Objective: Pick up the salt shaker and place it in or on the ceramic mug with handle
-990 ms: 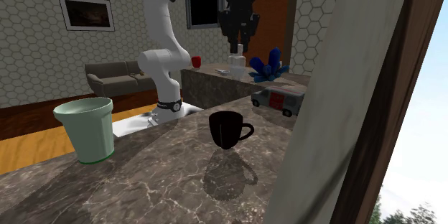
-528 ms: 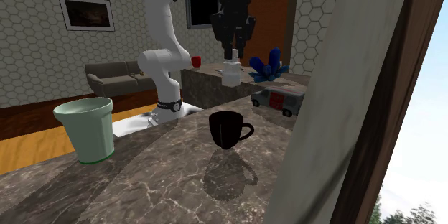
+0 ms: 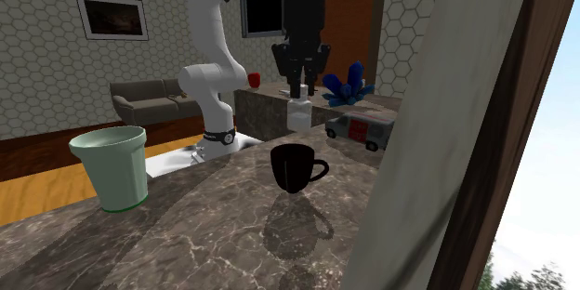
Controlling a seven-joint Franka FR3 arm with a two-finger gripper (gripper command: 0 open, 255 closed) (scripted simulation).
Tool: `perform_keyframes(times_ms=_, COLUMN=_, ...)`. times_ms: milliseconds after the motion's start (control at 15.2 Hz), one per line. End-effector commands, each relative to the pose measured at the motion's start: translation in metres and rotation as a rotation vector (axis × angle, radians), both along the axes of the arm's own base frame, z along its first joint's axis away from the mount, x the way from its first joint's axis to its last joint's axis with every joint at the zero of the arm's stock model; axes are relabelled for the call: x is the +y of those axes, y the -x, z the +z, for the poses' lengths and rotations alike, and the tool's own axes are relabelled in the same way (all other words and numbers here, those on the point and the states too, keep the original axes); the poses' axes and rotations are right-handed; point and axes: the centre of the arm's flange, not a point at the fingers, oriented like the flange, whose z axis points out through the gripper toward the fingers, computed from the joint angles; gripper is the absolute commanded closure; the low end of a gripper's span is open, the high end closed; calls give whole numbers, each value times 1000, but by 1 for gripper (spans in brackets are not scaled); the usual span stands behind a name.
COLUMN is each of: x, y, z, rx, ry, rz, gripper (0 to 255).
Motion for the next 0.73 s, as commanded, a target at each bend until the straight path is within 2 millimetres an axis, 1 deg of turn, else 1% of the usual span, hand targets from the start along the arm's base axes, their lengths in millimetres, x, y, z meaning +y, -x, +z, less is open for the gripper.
perform_keyframes(times_ms=0, x=0, y=0, z=-11, rx=-1, ry=0, rz=0, gripper=255)
perform_keyframes(times_ms=462, x=0, y=0, z=-48, rx=0, ry=0, rz=0, gripper=255)
perform_keyframes(times_ms=660, x=0, y=0, z=-50, rx=0, ry=0, rz=0, gripper=255)
